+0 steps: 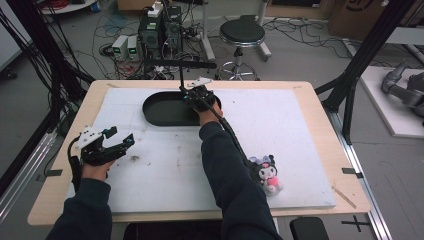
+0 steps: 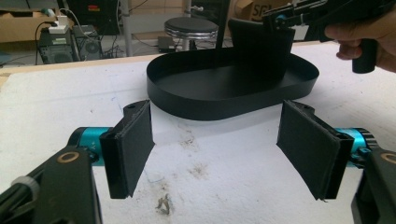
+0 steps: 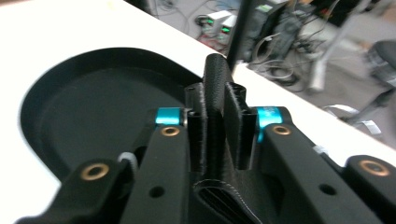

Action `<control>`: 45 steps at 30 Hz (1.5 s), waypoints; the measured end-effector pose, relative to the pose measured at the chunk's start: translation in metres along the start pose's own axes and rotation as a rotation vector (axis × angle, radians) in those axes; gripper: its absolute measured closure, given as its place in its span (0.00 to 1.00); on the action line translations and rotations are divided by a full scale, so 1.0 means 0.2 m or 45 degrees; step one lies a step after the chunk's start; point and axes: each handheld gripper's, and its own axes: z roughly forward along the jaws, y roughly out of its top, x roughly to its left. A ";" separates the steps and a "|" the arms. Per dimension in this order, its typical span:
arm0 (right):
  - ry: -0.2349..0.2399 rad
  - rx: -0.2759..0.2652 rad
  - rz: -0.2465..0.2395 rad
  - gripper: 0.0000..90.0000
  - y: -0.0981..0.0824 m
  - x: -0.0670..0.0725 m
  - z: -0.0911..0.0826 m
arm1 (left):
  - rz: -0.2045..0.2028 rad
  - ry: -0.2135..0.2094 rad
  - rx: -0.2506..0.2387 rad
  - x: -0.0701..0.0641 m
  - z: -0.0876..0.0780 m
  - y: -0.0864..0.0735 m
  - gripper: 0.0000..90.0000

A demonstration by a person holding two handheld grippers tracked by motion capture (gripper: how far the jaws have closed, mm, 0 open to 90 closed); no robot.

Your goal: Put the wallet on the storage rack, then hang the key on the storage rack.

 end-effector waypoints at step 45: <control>-0.154 0.016 0.092 0.27 -0.79 -0.51 -1.31 | -0.006 0.017 0.010 0.00 0.00 0.00 0.29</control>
